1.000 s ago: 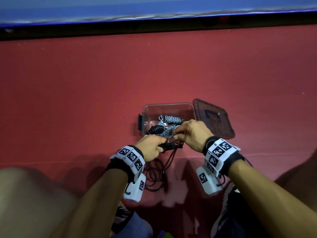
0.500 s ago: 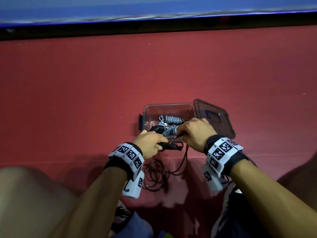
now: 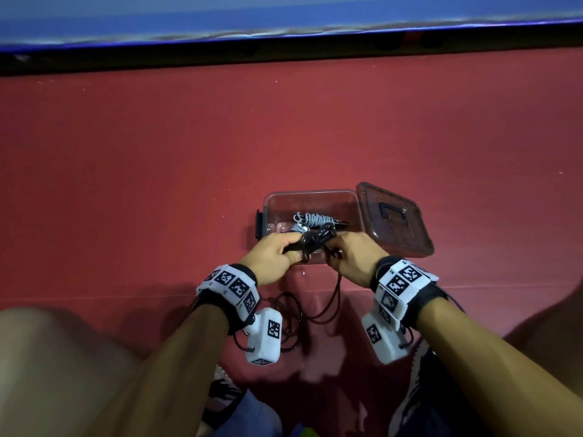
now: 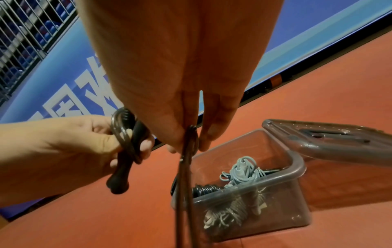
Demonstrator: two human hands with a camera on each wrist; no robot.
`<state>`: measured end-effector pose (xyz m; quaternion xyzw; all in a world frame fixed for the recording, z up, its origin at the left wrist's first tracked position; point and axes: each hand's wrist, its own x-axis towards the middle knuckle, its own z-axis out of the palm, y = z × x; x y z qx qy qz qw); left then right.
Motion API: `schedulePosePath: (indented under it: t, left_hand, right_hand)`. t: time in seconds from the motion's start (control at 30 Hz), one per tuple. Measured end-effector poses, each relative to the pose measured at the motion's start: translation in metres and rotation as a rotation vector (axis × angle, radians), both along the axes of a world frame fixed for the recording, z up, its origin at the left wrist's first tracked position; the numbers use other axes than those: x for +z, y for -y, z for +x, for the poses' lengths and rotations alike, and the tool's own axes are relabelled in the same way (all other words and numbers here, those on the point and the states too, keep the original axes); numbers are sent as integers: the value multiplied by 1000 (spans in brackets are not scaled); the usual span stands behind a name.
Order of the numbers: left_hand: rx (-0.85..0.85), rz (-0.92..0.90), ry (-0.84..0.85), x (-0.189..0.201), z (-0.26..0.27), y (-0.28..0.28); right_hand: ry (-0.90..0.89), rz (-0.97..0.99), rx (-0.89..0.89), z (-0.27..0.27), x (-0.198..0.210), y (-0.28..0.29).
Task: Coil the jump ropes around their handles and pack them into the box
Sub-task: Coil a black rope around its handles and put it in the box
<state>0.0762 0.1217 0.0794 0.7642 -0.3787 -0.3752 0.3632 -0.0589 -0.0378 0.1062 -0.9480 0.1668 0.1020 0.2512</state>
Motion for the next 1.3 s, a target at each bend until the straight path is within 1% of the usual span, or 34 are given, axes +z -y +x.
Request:
schedulePosePath:
  t: [0.13, 0.2, 0.23, 0.33, 0.43, 0.53, 0.67, 0.8, 0.9, 1.03, 1.13, 1.2, 1.3]
  left_hand:
    - [55, -124, -39, 5, -5, 4]
    - [81, -142, -50, 5, -7, 5]
    - [85, -137, -26, 4, -7, 5]
    - [86, -61, 72, 0, -5, 5]
    - [128, 35, 133, 0, -6, 5]
    - [166, 101, 181, 1, -9, 4]
    - [178, 182, 251, 7, -12, 2]
    - [33, 330, 400, 15, -22, 5]
    - [-79, 431, 478, 18, -27, 5]
    - [-202, 478, 539, 17, -29, 5]
    - [-259, 497, 561, 15, -30, 6]
    - [-300, 514, 547, 15, -29, 6]
    - [-439, 531, 497, 10, -28, 3]
  right_hand:
    - [-35, 105, -37, 1, 0, -6]
    - [-62, 159, -39, 1, 0, -8]
    - [-74, 179, -45, 2, 1, -10]
    - [-82, 252, -121, 3, -2, -13]
    - [-101, 281, -177, 4, -3, -14]
    - [-137, 247, -134, 3, 0, -14]
    - [-129, 208, -69, 1, 4, -14]
    - [-161, 34, 55, 4, 5, -16]
    - [-159, -45, 117, 4, 5, -18]
    - [-111, -102, 194, 3, 9, -24]
    - [-92, -83, 214, 3, 7, -20]
    - [-63, -8, 209, 4, 7, -18]
    - [44, 72, 207, 6, 9, -14]
